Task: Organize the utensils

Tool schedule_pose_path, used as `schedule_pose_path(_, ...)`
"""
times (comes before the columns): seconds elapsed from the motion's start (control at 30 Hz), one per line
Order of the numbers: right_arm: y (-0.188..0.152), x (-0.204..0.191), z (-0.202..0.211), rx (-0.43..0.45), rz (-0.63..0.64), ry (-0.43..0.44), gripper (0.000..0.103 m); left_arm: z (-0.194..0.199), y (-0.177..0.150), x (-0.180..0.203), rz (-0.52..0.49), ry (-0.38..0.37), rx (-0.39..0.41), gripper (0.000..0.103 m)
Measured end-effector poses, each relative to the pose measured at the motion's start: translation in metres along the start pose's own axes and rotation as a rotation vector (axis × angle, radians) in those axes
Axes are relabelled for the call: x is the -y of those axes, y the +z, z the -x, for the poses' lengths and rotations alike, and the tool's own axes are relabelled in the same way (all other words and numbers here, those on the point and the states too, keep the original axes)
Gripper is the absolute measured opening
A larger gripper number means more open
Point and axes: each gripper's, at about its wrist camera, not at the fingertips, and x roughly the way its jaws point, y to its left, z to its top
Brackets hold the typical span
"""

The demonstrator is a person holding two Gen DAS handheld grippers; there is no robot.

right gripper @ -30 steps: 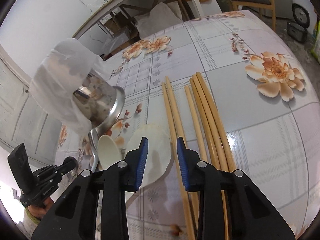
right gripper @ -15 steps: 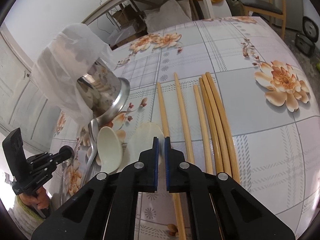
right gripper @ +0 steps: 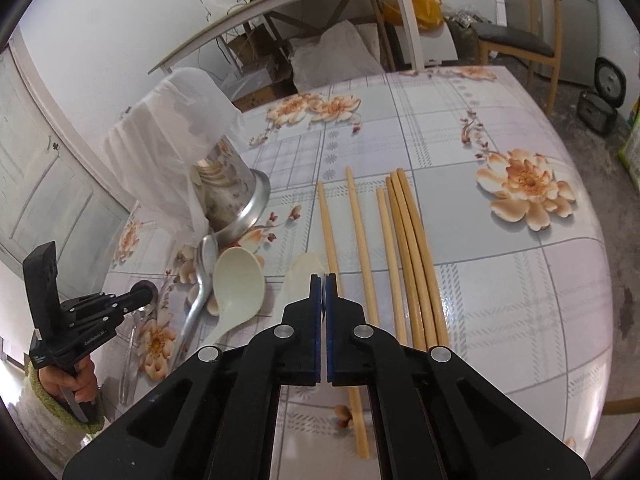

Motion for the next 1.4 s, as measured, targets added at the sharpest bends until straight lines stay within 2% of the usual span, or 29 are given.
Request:
schedule_pose_path(0.17,-0.002,-0.011,0.016,0.059,0.005,-0.017,0.000,0.007,0.000,-0.002,0.013,-0.004,0.019,0.003)
schedule_pose_path(0.53,-0.001,-0.030,0.044,0.151,0.053,-0.044,0.000,0.044,0.011,0.013,-0.026,0.019,0.099,0.003)
schedule_pose_path(0.93,-0.003,-0.046,0.062,0.213,0.095,-0.054,0.000,0.063,0.007,0.024,-0.060,0.049,0.113,0.003)
schedule_pose_path(1.4,0.004,-0.059,0.085,0.282,0.114,-0.015,0.000,0.091,0.007,0.030,-0.078,0.081,0.169,0.003)
